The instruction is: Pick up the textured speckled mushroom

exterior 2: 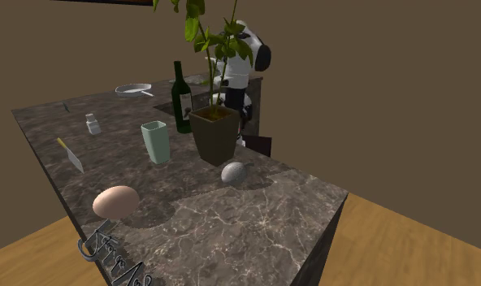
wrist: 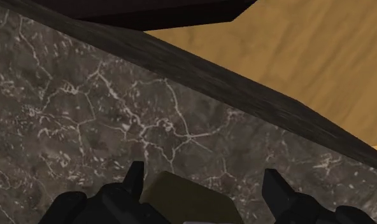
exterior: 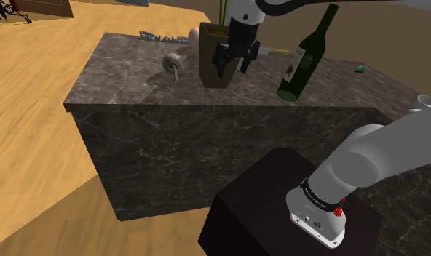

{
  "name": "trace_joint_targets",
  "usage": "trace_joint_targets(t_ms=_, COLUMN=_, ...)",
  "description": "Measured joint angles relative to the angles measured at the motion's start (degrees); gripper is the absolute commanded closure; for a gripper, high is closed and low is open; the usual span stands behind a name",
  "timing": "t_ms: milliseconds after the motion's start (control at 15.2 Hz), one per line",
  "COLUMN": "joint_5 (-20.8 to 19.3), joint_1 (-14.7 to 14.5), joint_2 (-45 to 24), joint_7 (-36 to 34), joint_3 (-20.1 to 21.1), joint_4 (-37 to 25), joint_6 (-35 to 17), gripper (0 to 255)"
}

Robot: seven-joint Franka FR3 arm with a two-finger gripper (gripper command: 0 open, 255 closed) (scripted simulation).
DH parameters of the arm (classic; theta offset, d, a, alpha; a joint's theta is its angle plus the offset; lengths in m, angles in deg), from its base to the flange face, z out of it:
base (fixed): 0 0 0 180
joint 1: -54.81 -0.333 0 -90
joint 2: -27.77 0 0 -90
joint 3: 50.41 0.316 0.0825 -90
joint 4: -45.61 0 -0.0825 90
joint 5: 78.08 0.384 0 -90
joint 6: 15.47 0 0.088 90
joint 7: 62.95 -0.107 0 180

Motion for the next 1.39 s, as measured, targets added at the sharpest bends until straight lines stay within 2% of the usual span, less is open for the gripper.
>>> trace_joint_targets(t_ms=330, joint_5=-4.12, joint_1=1.57, joint_2=-9.83, joint_7=-10.49, joint_3=5.17, joint_4=-8.22, joint_6=-2.75, gripper=0)
trace_joint_targets(t_ms=594, joint_5=-9.9, joint_1=2.13, joint_2=-19.61, joint_7=-19.56, joint_3=8.74, joint_4=-16.5, joint_6=-3.92, gripper=0)
trace_joint_targets(t_ms=858, joint_5=-16.6, joint_1=0.87, joint_2=-28.92, joint_7=-28.39, joint_3=10.78, joint_4=-25.31, joint_6=-3.44, gripper=0)
trace_joint_targets(t_ms=990, joint_5=-19.97, joint_1=-0.22, joint_2=-34.02, joint_7=-31.43, joint_3=10.88, joint_4=-31.57, joint_6=-1.51, gripper=0)
trace_joint_targets(t_ms=1386, joint_5=-22.14, joint_1=-0.9, joint_2=-36.55, joint_7=-34.08, joint_3=10.83, joint_4=-30.72, joint_6=-4.67, gripper=0)
